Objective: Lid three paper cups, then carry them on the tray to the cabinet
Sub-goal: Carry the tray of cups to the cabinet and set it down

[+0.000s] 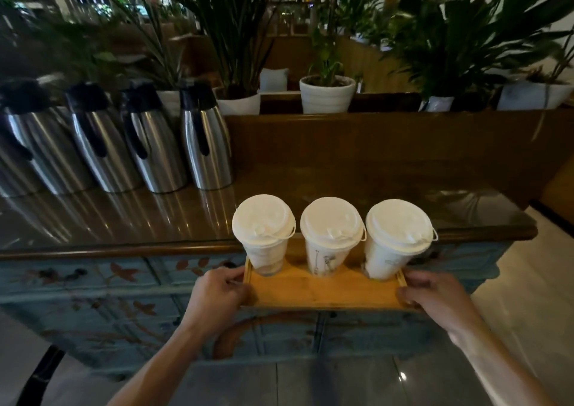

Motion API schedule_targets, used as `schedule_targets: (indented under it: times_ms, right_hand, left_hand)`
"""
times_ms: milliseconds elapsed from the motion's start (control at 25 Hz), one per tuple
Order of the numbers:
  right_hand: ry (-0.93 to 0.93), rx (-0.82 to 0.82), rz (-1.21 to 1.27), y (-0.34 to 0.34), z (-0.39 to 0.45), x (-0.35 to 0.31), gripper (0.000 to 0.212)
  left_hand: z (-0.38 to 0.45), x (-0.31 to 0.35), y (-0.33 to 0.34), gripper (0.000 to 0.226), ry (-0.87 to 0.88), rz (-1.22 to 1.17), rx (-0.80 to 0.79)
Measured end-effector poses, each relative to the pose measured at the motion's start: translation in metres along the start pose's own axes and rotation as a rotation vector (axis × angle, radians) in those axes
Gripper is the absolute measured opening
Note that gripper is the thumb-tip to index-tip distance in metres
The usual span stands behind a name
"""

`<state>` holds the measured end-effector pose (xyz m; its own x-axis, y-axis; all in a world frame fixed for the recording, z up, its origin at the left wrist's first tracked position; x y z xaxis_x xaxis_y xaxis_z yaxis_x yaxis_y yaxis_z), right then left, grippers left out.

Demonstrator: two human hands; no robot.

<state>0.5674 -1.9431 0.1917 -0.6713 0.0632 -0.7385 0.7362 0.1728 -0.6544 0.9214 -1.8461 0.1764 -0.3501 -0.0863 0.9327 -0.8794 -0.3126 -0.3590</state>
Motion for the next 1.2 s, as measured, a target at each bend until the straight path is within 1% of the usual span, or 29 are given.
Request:
schedule_targets:
  times_ms: [160, 280, 400, 440, 560, 640, 720, 840, 960, 1000, 1080, 1200]
  right_hand:
    - [0.004, 0.003, 0.015, 0.000, 0.032, -0.028, 0.042]
    - [0.030, 0.004, -0.021, -0.003, 0.057, -0.041, 0.038]
    - [0.045, 0.005, -0.021, -0.005, 0.081, -0.051, 0.033]
    - [0.052, 0.005, -0.011, -0.005, 0.089, -0.053, 0.033]
    - [0.060, 0.003, 0.004, -0.006, 0.115, -0.057, 0.038]
    - [0.056, 0.006, -0.002, -0.008, 0.137, -0.059, 0.039]
    - [0.040, -0.024, 0.010, -0.009, 0.161, -0.060, 0.036]
    - [0.018, -0.039, 0.023, -0.010, 0.200, -0.061, 0.035]
    - [0.009, -0.037, -0.030, -0.009, 0.239, -0.058, 0.031]
    - [0.014, -0.038, -0.045, -0.008, 0.251, -0.058, 0.033]
    - [0.014, -0.048, -0.072, -0.007, 0.274, -0.057, 0.037]
    - [0.005, -0.094, -0.115, -0.003, 0.307, -0.056, 0.040]
  left_hand:
    - [0.043, 0.005, -0.012, 0.054, 0.026, -0.035, -0.049]
    - [0.073, 0.008, -0.016, 0.054, 0.029, -0.060, -0.059]
    - [0.100, 0.008, -0.015, 0.042, 0.002, -0.078, -0.069]
    - [0.109, 0.008, -0.013, 0.040, -0.009, -0.091, -0.072]
    - [0.135, 0.008, -0.007, 0.048, -0.003, -0.055, -0.082]
    - [0.153, 0.007, -0.002, 0.043, -0.013, -0.046, -0.080]
    - [0.171, 0.006, 0.004, 0.036, -0.046, -0.067, -0.071]
    - [0.197, 0.006, 0.016, 0.040, -0.065, -0.064, -0.077]
    - [0.224, 0.005, 0.026, 0.043, -0.101, -0.044, -0.017]
    - [0.233, 0.003, 0.030, 0.043, -0.126, -0.047, 0.005]
    - [0.249, -0.001, 0.038, 0.039, -0.182, -0.044, 0.025]
    - [0.272, -0.006, 0.046, 0.029, -0.222, -0.030, 0.041]
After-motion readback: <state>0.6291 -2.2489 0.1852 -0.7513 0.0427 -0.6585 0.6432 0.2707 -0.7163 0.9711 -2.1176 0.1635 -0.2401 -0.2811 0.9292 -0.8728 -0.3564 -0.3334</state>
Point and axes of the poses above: each hand's wrist, its own z-axis towards the middle knuckle, its own y-axis out of the palm, x = y × z, the point moved 4 cm from there along z, towards the middle knuckle, and after that the axes turned 14 degrees about -z, right-handed, at the moved point
